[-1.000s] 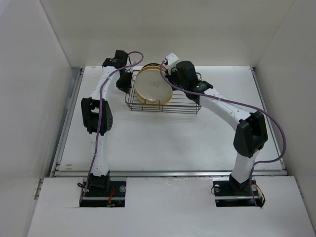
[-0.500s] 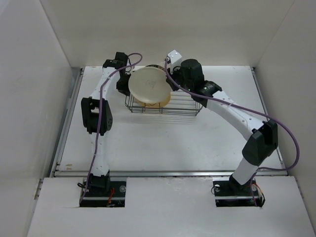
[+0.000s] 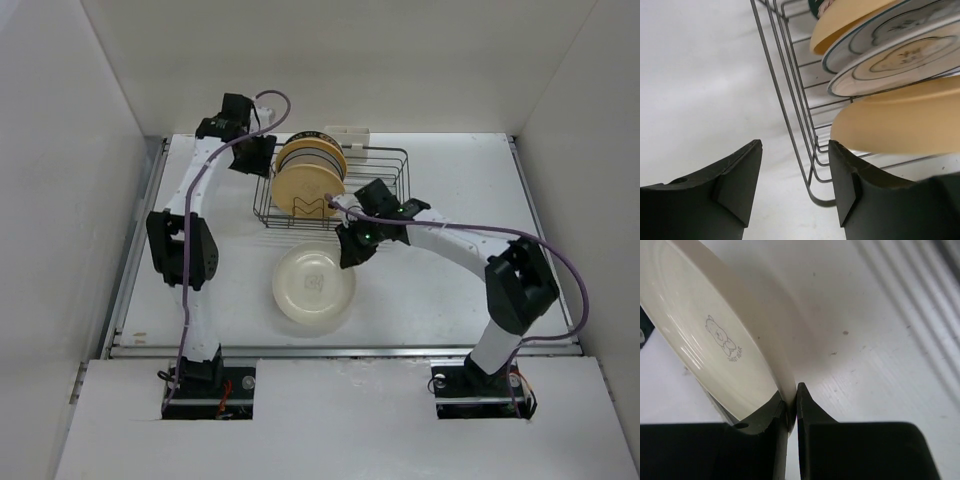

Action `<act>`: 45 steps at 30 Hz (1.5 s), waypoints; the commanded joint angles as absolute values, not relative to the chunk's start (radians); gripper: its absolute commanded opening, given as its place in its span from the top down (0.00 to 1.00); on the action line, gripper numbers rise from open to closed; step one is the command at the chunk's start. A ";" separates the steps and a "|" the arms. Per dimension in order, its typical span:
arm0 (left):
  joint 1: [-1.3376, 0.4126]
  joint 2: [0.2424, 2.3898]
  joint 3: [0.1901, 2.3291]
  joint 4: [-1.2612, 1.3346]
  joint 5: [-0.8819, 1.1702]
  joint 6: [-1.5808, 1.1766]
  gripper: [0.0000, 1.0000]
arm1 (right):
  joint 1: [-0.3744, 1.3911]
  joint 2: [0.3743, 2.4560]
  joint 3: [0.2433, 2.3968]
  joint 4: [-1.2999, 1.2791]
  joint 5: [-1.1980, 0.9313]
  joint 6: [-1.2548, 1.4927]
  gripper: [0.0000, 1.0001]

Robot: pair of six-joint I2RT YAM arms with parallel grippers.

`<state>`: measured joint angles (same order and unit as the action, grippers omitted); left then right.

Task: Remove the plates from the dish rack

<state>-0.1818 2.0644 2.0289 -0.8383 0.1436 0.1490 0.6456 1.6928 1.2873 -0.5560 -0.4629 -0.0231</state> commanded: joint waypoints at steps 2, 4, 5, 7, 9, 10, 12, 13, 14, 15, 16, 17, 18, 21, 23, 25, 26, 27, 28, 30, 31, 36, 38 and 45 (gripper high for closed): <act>-0.199 1.951 2.026 -0.799 0.187 0.282 0.47 | 0.679 1.730 1.240 -0.485 -0.438 0.070 1.00; -0.212 1.942 2.016 -0.799 0.212 0.351 0.47 | 0.680 1.740 1.230 -0.456 -0.396 0.116 0.98; -0.212 1.933 2.007 -0.799 0.233 0.373 0.47 | 0.680 1.750 1.217 -0.445 -0.373 0.127 0.96; -0.232 1.933 2.006 -0.808 0.253 0.434 0.35 | 0.680 1.765 1.207 -0.436 -0.341 0.136 0.93; -0.244 1.933 1.997 -0.818 0.273 0.471 0.31 | 0.680 1.778 1.207 -0.436 -0.318 0.147 0.89; -0.261 1.933 1.997 -0.827 0.273 0.485 0.31 | 0.680 1.778 1.207 -0.436 -0.305 0.147 0.86; -0.276 1.942 1.997 -0.827 0.264 0.508 0.30 | 0.680 1.778 1.207 -0.426 -0.285 0.156 0.77; -0.290 1.942 1.997 -0.827 0.264 0.518 0.29 | 0.680 1.778 1.207 -0.426 -0.276 0.156 0.73; -0.299 1.953 2.008 -0.816 0.255 0.518 0.29 | 0.680 1.778 1.207 -0.426 -0.276 0.156 0.67; -0.299 1.953 2.008 -0.816 0.255 0.518 0.29 | 0.680 1.778 1.207 -0.426 -0.276 0.156 0.64; -0.299 1.953 2.008 -0.816 0.255 0.518 0.29 | 0.680 1.778 1.207 -0.436 -0.276 0.156 0.63; -0.310 1.962 2.008 -0.807 0.255 0.518 0.29 | 0.680 1.778 1.207 -0.436 -0.276 0.156 0.62; -0.310 1.962 2.017 -0.807 0.236 0.518 0.29 | 0.680 1.763 1.207 -0.436 -0.276 0.156 0.60; -0.328 2.005 2.028 -0.808 0.203 0.518 0.38 | 0.680 1.703 1.207 -0.436 -0.267 0.156 0.55; -0.328 2.040 2.058 -0.819 0.193 0.508 0.44 | 0.680 1.666 1.207 -0.445 -0.240 0.156 0.51; -0.337 2.062 2.089 -0.845 0.178 0.499 0.62 | 0.680 1.617 1.216 -0.455 -0.218 0.156 0.49; -0.337 2.071 2.098 -0.856 0.167 0.489 0.69 | 0.680 1.603 1.216 -0.471 -0.209 0.156 0.43; -0.337 2.071 2.098 -0.867 0.167 0.489 0.77 | 0.680 1.573 1.229 -0.471 -0.209 0.156 0.39; -0.337 2.071 2.108 -0.867 0.150 0.479 0.92 | 0.680 1.557 1.241 -0.480 -0.195 0.156 0.39; -0.337 2.062 2.108 -0.856 0.127 0.479 1.00 | 0.680 1.526 1.252 -0.480 -0.169 0.156 0.16; -0.337 2.053 2.099 -0.856 0.127 0.479 1.00 | 0.680 1.500 1.262 -0.480 -0.149 0.156 0.10; -0.337 1.994 2.079 -0.812 0.089 0.479 1.00 | 0.667 1.471 1.318 -0.480 0.014 0.276 0.00; -0.337 1.979 2.079 -0.811 0.078 0.479 1.00 | 0.652 1.462 1.338 -0.480 0.040 0.308 0.00; -0.337 1.939 2.068 -0.740 0.069 0.430 1.00 | 0.549 1.504 1.400 -0.532 0.348 0.497 0.00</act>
